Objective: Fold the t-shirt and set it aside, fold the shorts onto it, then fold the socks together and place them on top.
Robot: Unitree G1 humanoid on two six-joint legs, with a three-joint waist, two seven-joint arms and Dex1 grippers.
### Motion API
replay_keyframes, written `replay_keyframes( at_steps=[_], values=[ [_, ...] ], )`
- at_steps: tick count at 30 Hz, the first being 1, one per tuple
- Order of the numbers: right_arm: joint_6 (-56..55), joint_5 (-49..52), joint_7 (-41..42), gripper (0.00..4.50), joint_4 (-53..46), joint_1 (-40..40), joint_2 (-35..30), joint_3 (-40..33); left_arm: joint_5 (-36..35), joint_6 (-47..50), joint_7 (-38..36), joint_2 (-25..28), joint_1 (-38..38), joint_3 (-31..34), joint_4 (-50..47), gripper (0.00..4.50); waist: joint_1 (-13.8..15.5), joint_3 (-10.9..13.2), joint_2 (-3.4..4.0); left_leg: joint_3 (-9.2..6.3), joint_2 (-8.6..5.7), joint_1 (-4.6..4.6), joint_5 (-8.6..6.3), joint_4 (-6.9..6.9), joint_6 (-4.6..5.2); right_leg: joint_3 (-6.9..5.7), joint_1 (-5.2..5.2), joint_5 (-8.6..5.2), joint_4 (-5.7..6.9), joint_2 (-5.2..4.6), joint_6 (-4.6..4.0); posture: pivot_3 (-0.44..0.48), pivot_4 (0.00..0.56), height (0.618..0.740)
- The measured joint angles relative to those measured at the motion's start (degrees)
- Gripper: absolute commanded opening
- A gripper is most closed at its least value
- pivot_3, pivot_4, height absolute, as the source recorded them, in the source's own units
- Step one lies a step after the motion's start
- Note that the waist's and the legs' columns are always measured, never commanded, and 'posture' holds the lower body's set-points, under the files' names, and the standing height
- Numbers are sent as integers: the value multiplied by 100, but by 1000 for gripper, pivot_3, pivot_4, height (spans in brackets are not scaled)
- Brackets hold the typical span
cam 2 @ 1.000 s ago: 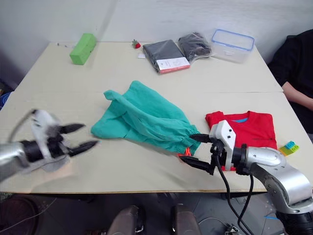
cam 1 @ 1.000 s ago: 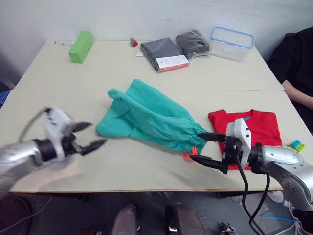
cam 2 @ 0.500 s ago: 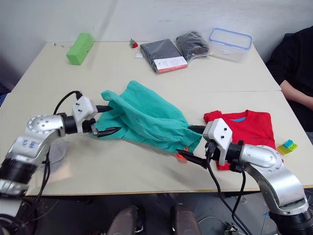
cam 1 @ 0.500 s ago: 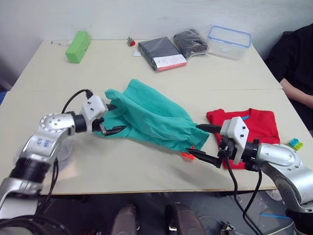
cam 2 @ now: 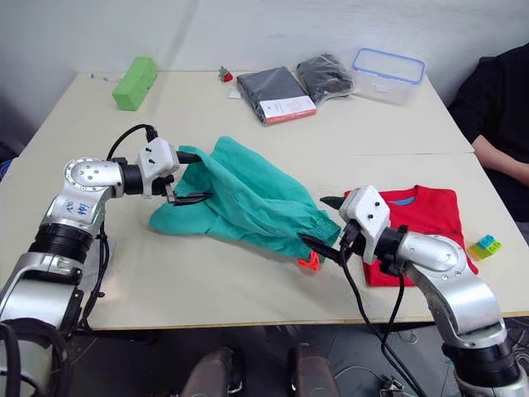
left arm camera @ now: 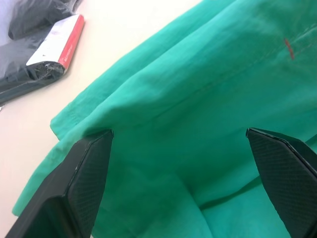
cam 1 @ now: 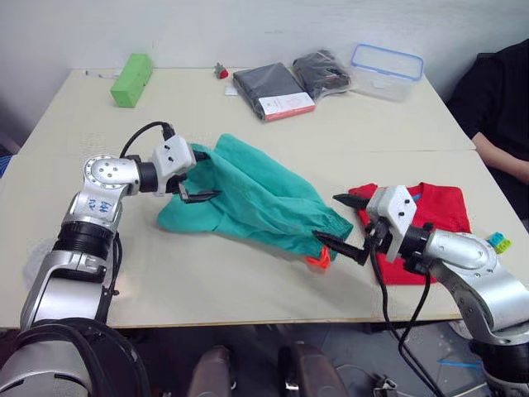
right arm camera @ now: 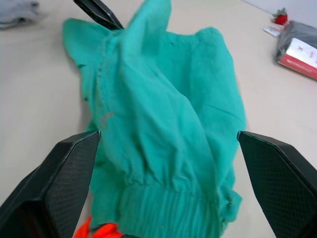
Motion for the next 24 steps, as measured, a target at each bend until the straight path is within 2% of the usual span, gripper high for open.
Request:
replay_keyframes(
  at_steps=[1, 4, 11, 15, 16, 24],
  values=[
    [0, -83, -19, 4500, 129, -74, 40, 105, 44, -48, -23, -61, -68, 1, 121, 4494, -1, 0, 0, 0, 0, -2, 0, 2, 0, 0, -1, 0, 1, 0, 0, 0, 150, 740],
    [5, -236, 0, 3895, 345, -148, 109, 367, 100, -71, -108, -200, -276, 40, 287, 4500, -1, 0, 0, -1, 0, -8, 0, 4, 0, -1, -7, 0, 4, 0, 0, 0, 150, 740],
    [-16, -271, 136, 1543, 443, -152, 221, 513, 423, -394, -119, -353, -716, 94, 893, 4500, -4, 0, 0, 2, 6, -82, -2, 66, 3, 1, -83, 0, 63, 1, 0, 0, 150, 740],
    [-46, -272, 146, 154, 441, -143, 253, 517, 656, -604, -104, -446, -833, 65, 1247, 3591, -4, 0, 0, 4, 6, -82, -2, 68, 3, 3, -85, 0, 69, 1, 0, 0, 150, 740],
    [-68, -273, 147, 0, 441, -139, 270, 517, 747, -666, -87, -448, -878, 30, 1359, 3265, -6, 0, 0, 5, 6, -81, -2, 68, 3, 2, -85, 0, 69, 1, 0, 0, 150, 740],
    [-107, -309, 114, 0, 440, -112, 306, 511, 1341, -1079, 500, -825, -1408, -31, 2265, 748, 3, 1, -1, 5, 5, -83, -3, 69, 4, 2, -87, 0, 69, 0, 0, 0, 150, 740]
  ],
)
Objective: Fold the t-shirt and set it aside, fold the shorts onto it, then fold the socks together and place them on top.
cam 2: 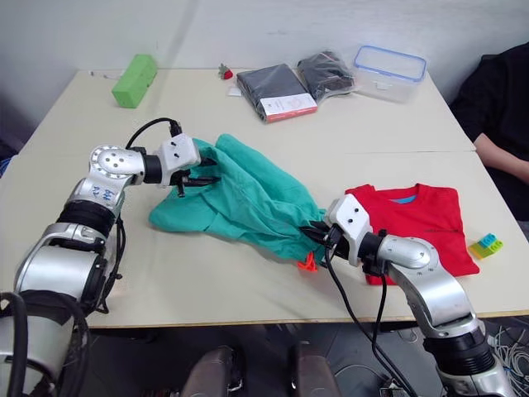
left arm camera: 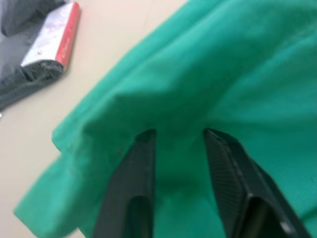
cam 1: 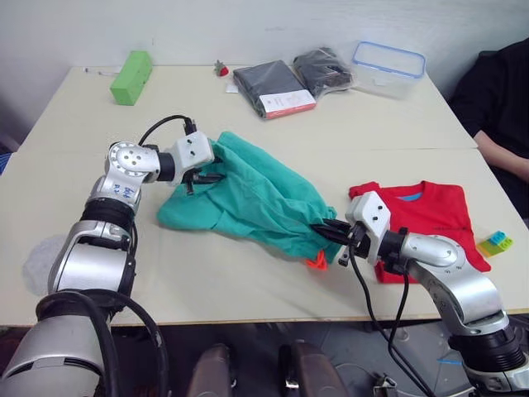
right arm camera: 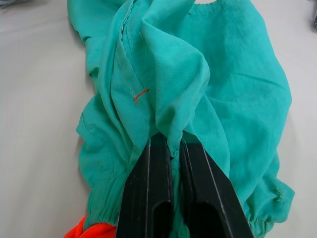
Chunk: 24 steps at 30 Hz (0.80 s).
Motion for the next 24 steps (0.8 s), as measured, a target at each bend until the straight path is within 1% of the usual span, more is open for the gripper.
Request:
replay_keyframes(
  at_steps=[1, 2, 3, 8, 12, 15, 18, 21, 23, 24],
  values=[
    [0, -1, -11, 0, 0, 0, 10, -2, 23, -26, 93, -35, -68, 2, 51, 488, 1, 0, 0, 0, 0, -1, 0, 0, 0, 0, -1, 0, 0, 0, 0, 0, 150, 740],
    [1, 3, -21, 0, 0, 0, 15, -16, 65, -51, 232, -101, -193, 9, 197, 88, 1, 0, 0, 0, 0, -1, 0, 0, 0, 0, -1, 0, 0, 0, 0, 0, 150, 740],
    [6, 13, -37, 0, 1, 0, 23, -43, 103, -68, 358, -152, -286, 16, 276, 31, 2, 0, -1, 0, 0, -1, 0, 0, 0, 0, -2, 0, 0, 0, 0, 0, 150, 740],
    [155, 138, -208, 0, 41, -41, 103, -397, 227, -90, 764, -437, -575, 68, 645, 31, -6, 0, -1, 3, 0, 0, 1, -2, -1, 0, -3, 0, 3, 0, 0, 0, 150, 740],
    [260, 165, -314, 0, 113, -62, 118, -501, 257, 4, 736, -619, -660, 113, 856, 31, -6, 0, -1, 9, 0, -1, 1, -2, -1, 2, -8, 0, 5, 1, 0, 0, 150, 740],
    [268, 185, -301, 0, 69, 7, 116, -503, 214, 71, 306, -608, -706, 197, 861, 588, -9, 0, -1, 12, 1, 0, 1, -4, -2, 4, -10, 0, 7, 4, 0, 0, 150, 740],
    [275, 196, -301, 0, 30, 59, 116, -503, 209, 37, -169, -521, -706, 233, 860, 1485, -10, 0, -1, 16, 1, 0, 1, -2, -3, 7, -11, 0, 7, 4, 0, 0, 150, 740],
    [276, 195, -303, 0, 21, 70, 116, -503, 243, 18, -305, -369, -706, 236, 859, 2479, -8, 0, -1, 15, 2, 1, 1, -2, -2, 8, -11, 0, 8, 4, 0, 0, 150, 740],
    [276, 194, -303, 0, 21, 70, 116, -503, 354, -88, -298, -294, -706, 175, 860, 2998, -5, 0, -1, 15, 1, 1, 1, -2, -2, 8, -11, 0, 8, 3, 0, 0, 150, 740],
    [276, 193, -303, 0, 21, 70, 116, -503, 429, -142, -269, -282, -706, 124, 860, 2998, -4, 0, -1, 15, 1, 1, 1, -1, -2, 8, -10, 0, 8, 3, 0, 0, 150, 740]
  ],
)
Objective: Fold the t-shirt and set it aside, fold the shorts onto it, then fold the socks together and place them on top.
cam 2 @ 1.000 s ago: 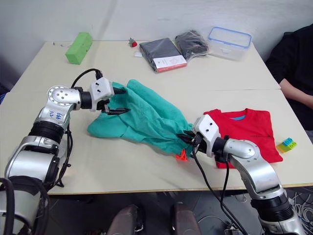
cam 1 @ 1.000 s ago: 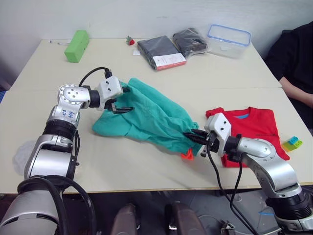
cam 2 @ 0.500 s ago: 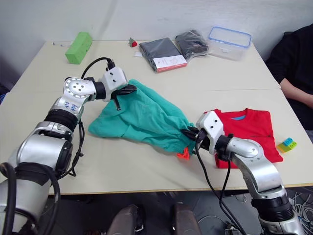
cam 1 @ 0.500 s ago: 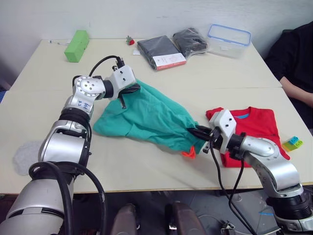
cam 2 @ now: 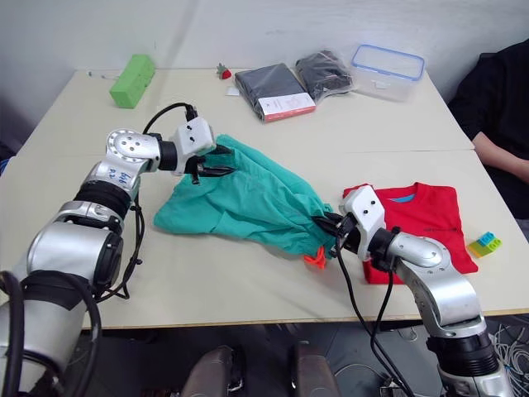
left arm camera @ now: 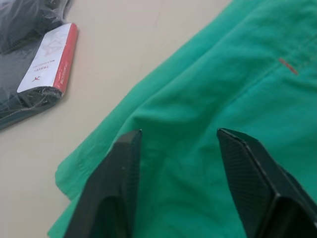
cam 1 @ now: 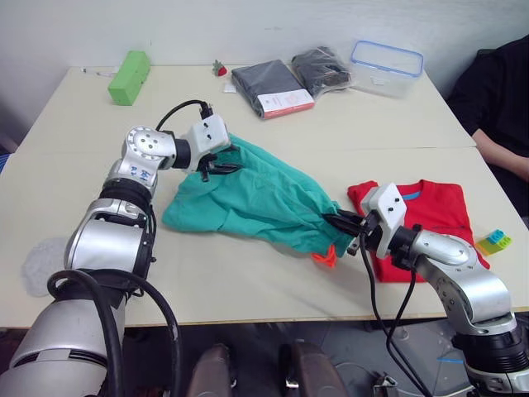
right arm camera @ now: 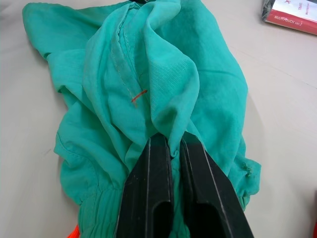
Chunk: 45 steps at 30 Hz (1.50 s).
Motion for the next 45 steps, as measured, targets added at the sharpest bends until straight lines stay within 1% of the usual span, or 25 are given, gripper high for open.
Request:
replay_keyframes(
  at_steps=[4, 8, 12, 15, 18, 22, 23, 29, 32, 35, 38, 41, 45],
  values=[
    [0, -1, 0, 0, -2, -2, 1, 2, 354, -99, 389, -65, -55, -199, 43, 2998, 8, 0, 0, 0, -1, -2, -1, 3, 1, 0, 0, 0, 0, -2, 0, 0, 150, 740],
    [0, -1, -4, 0, -57, 2, 4, 18, 570, -113, 681, -154, -272, -268, 168, 2998, 7, 0, 0, 0, -1, -1, -1, 2, 2, 0, 0, 0, 2, -2, 0, 0, 150, 740],
    [0, 0, -16, 0, -172, 37, 18, 24, 756, -87, 932, -291, -306, -361, 229, 2998, -8, 0, 0, 1, 0, 0, -1, 1, 1, 1, -1, 0, 4, -1, 0, 0, 150, 740],
    [9, 0, -55, 0, -176, 99, 30, 25, 840, -57, 921, -308, -306, -429, 239, 2414, -7, 0, 0, 2, 0, 0, 0, 1, 0, 1, -3, 0, 6, 0, 0, 0, 150, 740],
    [24, 0, -88, 0, -206, 130, 30, 25, 846, 6, 858, -308, -306, -433, 272, 1537, -2, 0, 0, 3, 0, 0, 0, 3, 1, 2, -3, 0, 6, 0, 0, 0, 150, 740],
    [30, 0, -125, 0, -268, 130, 30, 24, 924, 63, 846, -308, -306, -457, 362, 182, -3, 0, -1, 3, 0, 0, 0, 2, 1, 1, -3, 0, 6, 0, 0, 0, 150, 740],
    [37, 0, -130, 0, -268, 130, 30, 25, 942, 73, 875, -308, -306, -461, 386, 22, -3, 0, 0, 3, 0, 0, 0, 3, 1, 2, -3, 0, 6, 0, 0, 0, 150, 740],
    [109, 3, -235, 0, -274, 129, 59, 24, 950, 277, 1125, -419, -307, -426, 434, 22, 3, 0, -1, 2, -1, 0, 0, 4, 1, 2, -3, 0, 7, -2, 0, 0, 150, 740],
    [117, 2, -299, 0, -297, 129, 72, 20, 951, 482, 1645, -579, -357, -376, 463, 22, 4, 1, -1, 1, -1, -1, -1, 5, 1, 1, -3, 0, 8, -2, 0, 0, 150, 740],
    [140, -4, -461, 0, -322, 119, 153, 4, 931, 677, 2287, -723, -550, -192, 471, 22, 5, 1, -2, 0, -1, -1, -1, 5, 1, 1, -3, 0, 8, -2, 0, 0, 150, 740],
    [244, -12, -649, 847, -322, 90, 188, -73, 911, 681, 2714, -804, -750, -50, 470, 0, 1, 1, -2, 2, -1, 0, 0, 4, 0, 2, -3, 0, 9, -2, 0, 0, 150, 740],
    [373, -14, -834, 1898, -321, 59, 194, -175, 914, 687, 2937, -826, -789, 4, 473, 624, -5, 1, -2, 5, -1, 3, 0, 3, -1, 4, -3, 0, 13, -1, 0, 0, 150, 740],
    [483, -76, -1009, 3313, -311, 17, 202, -175, 938, 692, 2923, -834, -763, -1, 484, 1848, -1, 1, -2, 10, -1, 3, 1, 3, -1, 8, -6, 0, 14, -1, 0, 0, 150, 740]
  ],
)
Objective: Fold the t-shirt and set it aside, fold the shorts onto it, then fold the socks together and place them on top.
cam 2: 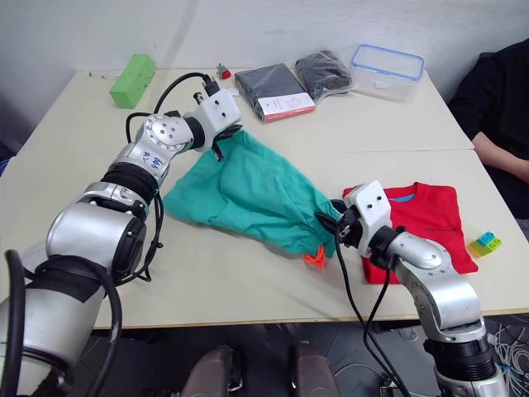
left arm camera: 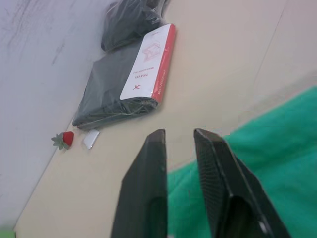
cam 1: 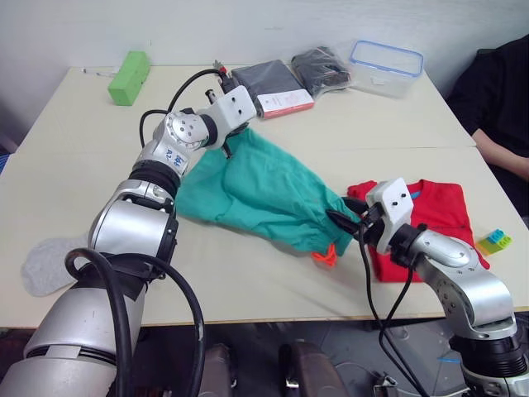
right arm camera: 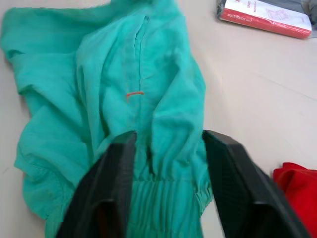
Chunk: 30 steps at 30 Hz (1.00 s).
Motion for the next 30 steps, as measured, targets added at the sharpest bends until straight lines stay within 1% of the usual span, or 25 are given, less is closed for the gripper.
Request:
replay_keyframes(
  at_steps=[2, 3, 4, 7, 8, 9, 10, 12, 15, 17, 19, 21, 23, 27, 30],
  values=[
    [12, -25, -55, 3953, 65, -28, 0, 0, -10, -3, -128, 15, 62, 15, 0, 2442, 0, 0, 0, 2, 0, 1, 0, -1, 0, 1, 0, 0, 0, 1, 0, 0, 150, 740],
    [17, -33, -71, 4356, 90, -32, 0, 0, -13, -5, -174, 26, 103, 16, 0, 2786, 0, 0, 0, 3, 0, 1, 0, -1, 0, 2, 0, 0, 0, 1, 0, 0, 150, 740],
    [20, -38, -74, 4500, 113, -35, -1, 0, -13, -14, -229, 55, 163, 16, 0, 3104, -3, 0, 0, 5, 1, 1, 0, -1, 0, 4, -3, 0, 2, 2, 0, 0, 150, 740],
    [5, -52, -33, 4500, 111, -34, -76, -6, -51, -87, -330, 248, 288, 80, -1, 4141, -10, 0, 0, 15, 2, 0, 0, -3, -1, 14, -14, 0, 10, 4, 0, 0, 150, 740],
    [-11, -53, 13, 4500, 81, -29, -146, -40, -119, -134, -412, 358, 307, 154, -2, 4394, -10, 0, 0, 18, 2, 0, 0, -2, -1, 17, -16, 0, 14, 4, 0, 0, 150, 740],
    [-35, -53, 81, 4500, -42, 11, -274, -130, -247, -234, -614, 503, 328, 282, -24, 4487, -7, 0, 0, 21, 2, 0, 0, -3, -1, 19, -20, 0, 17, 3, 0, 0, 150, 740],
    [-65, -46, 170, 4500, -182, 54, -401, -228, -372, -325, -865, 650, 353, 398, -54, 4487, -7, 0, 0, 23, 2, 0, 0, -3, -2, 20, -22, 0, 18, 4, 0, 0, 150, 740],
    [-195, 23, 437, 4500, -619, 219, -714, -458, -644, -607, -1613, 1009, 480, 588, -254, 4487, -6, 0, 1, 24, 4, 2, -2, -4, -4, 19, -22, -1, 20, 6, -1, 0, 150, 740],
    [-485, 103, 983, 4500, -1251, 657, -1132, -496, -973, -1038, -2808, 1451, 981, 673, -774, 4487, -6, -1, 1, 30, 10, 10, -3, 0, -7, 22, -15, -2, 21, 11, -2, 0, 150, 740],
    [-820, -16, 1368, 4500, -1469, 1012, -1420, -361, -1134, -1161, -3550, 1702, 1520, 654, -1209, 4487, -8, -1, 1, 34, 12, 12, -3, 6, -6, 26, -14, -2, 23, 12, -2, 0, 150, 740],
    [-1279, -323, 1684, 4500, -1528, 1309, -1670, -101, -1165, -1300, -4015, 1980, 2128, 548, -1676, 4487, -24, -1, 0, 37, 15, 13, -4, 10, -5, 31, -13, -2, 25, 13, -2, 0, 150, 740],
    [-1761, -766, 1861, 4500, -1433, 1387, -1767, 300, -1125, -1488, -4203, 2206, 2617, 391, -1978, 4487, -21, -4, -5, 35, 21, 12, -4, 19, -5, 31, -13, -2, 27, 16, -2, 0, 150, 740],
    [-2112, -1221, 1858, 4500, -1202, 1274, -1753, 664, -1086, -1590, -4194, 2247, 2778, 275, -2145, 4487, -5, -5, -8, 34, 21, 12, -5, 29, -3, 31, -11, -2, 31, 15, -2, 0, 150, 740],
    [-2618, -2104, 1649, 4500, -487, 758, -1402, 1326, -783, -1736, -3665, 2229, 2765, 79, -2186, 4487, 17, -8, -13, 27, 18, 11, -15, 50, 12, 25, 2, -2, 33, 9, -2, 0, 150, 740],
    [-2789, -2582, 1512, 4500, 39, 456, -1116, 1699, -561, -1901, -3484, 2188, 2614, -115, -2159, 4487, 11, -9, -14, 29, 19, 11, -19, 54, 12, 25, 3, -2, 35, 9, -2, 0, 150, 740]
  ],
)
